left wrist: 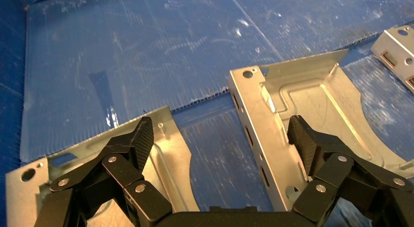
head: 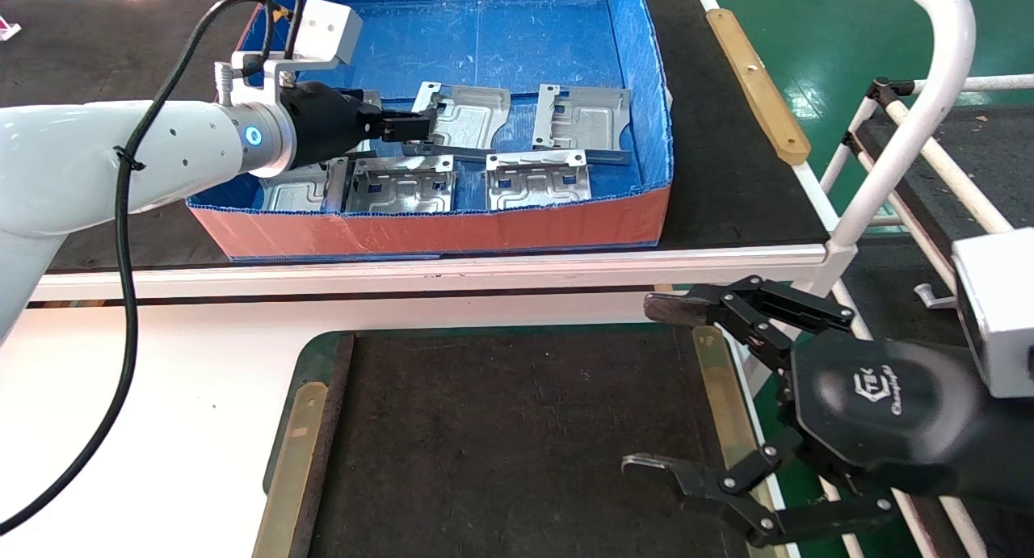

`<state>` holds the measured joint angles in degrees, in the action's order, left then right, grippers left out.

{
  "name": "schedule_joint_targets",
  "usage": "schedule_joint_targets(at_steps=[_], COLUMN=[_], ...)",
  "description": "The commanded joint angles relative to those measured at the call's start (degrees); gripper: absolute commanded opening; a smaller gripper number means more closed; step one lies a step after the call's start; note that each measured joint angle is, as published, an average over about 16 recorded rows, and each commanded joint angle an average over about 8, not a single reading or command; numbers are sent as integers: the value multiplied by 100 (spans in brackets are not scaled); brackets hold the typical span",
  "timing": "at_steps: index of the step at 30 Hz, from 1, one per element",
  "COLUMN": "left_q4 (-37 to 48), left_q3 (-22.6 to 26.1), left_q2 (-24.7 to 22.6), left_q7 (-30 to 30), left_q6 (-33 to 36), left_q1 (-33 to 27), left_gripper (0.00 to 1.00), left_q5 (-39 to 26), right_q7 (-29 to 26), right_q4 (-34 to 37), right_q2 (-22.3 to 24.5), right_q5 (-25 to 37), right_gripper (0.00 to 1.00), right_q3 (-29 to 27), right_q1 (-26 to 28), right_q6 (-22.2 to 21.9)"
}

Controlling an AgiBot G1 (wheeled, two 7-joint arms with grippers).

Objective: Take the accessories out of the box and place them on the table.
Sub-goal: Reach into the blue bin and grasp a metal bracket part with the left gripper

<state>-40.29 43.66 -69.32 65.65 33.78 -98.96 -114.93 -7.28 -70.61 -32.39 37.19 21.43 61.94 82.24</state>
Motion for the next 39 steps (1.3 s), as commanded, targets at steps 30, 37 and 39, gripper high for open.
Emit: schedule_joint_targets(at_steps=[30, 37, 39], left_q4=[-7, -5, -4], left_q3=[-4, -4, -4], left_q2=[9, 10, 11], left_q7=[21, 17, 16], left_q6=[7, 8, 8], left_q1=[4, 2, 1], left_gripper=[0, 0, 0], left_q5=[3, 4, 4], right_q7=[0, 0, 0], right_q4=[1, 1, 1], right_q2=[0, 0, 0], right_q5=[0, 0, 0], right_gripper=[0, 0, 0], right_q3=[0, 0, 0], right_q1=[-1, 0, 0], right_q6=[-1, -1, -1])
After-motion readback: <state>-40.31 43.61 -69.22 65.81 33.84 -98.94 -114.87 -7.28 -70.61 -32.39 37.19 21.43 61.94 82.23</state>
